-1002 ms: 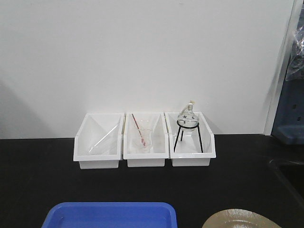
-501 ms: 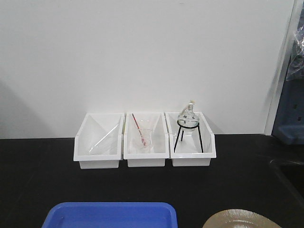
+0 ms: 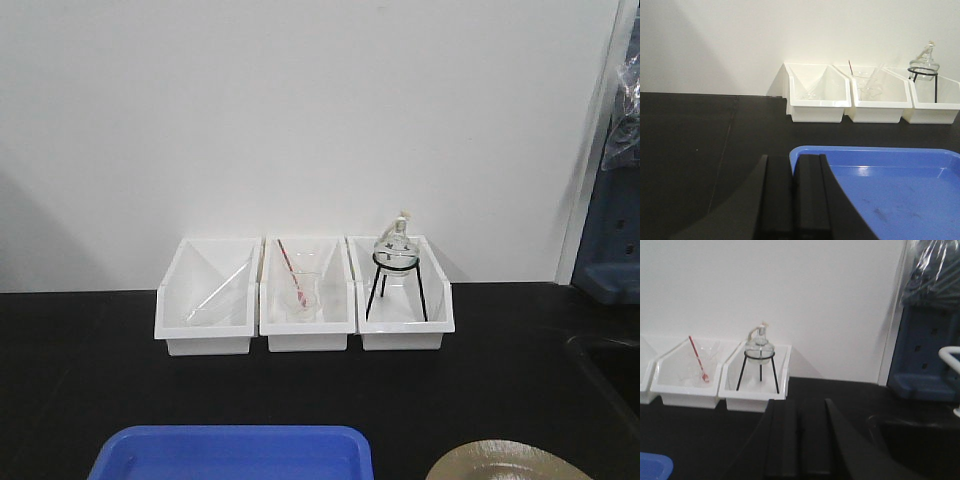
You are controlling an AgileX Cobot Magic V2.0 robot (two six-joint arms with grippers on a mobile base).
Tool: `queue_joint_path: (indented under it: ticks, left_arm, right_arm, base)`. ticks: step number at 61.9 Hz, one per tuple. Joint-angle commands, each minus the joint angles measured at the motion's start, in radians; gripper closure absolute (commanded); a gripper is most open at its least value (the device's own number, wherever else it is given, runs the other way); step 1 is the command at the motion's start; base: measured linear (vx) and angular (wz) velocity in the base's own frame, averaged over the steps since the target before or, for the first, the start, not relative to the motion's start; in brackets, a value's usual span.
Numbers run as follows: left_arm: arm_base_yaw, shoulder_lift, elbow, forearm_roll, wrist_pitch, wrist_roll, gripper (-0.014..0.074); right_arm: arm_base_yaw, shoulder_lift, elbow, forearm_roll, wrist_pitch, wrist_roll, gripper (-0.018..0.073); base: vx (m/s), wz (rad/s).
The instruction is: Place disk in tray to left cabinet
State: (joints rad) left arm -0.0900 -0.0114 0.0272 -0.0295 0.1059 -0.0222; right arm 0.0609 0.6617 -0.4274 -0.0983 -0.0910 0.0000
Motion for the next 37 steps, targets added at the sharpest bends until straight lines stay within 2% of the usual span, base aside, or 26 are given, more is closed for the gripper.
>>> queue_joint_path:
  ticks: [1, 12, 20, 24, 29, 37]
  left_arm:
    - [0.002, -0.015, 0.012, -0.009, -0.082, -0.008, 0.06]
    - [0.002, -0.015, 0.012, -0.009, -0.082, -0.008, 0.06]
    - [0.002, -0.015, 0.012, -0.009, -0.082, -0.008, 0.06]
    - [0.002, -0.015, 0.012, -0.009, -0.082, -0.008, 0.06]
    - [0.002, -0.015, 0.012, -0.009, -0.082, -0.008, 0.06]
    - [0.002, -0.015, 0.012, -0.009, -0.082, -0.008, 0.06]
  right_arm:
    - [-0.001, 0.087, -0.039, 0.001, -0.121, -0.006, 0.0564]
    - [-0.001, 0.154, -0.039, 0.04, -0.164, 0.0, 0.054]
    - [-0.001, 0.154, -0.039, 0.065, -0.17, 0.0, 0.0447]
    - [-0.001, 0.154, -0.039, 0.066, -0.168, 0.0, 0.0371]
    - [-0.001, 0.154, -0.039, 0.098, -0.168, 0.0, 0.0228]
    - [-0.001, 0.154, -0.039, 0.246, -0.169, 0.0, -0.0045]
  base:
    - [0.0, 0.0]
    - [0.0, 0.0]
    - [0.0, 0.0]
    - [0.0, 0.0]
    - [0.0, 0.0]
    - [0.0, 0.0]
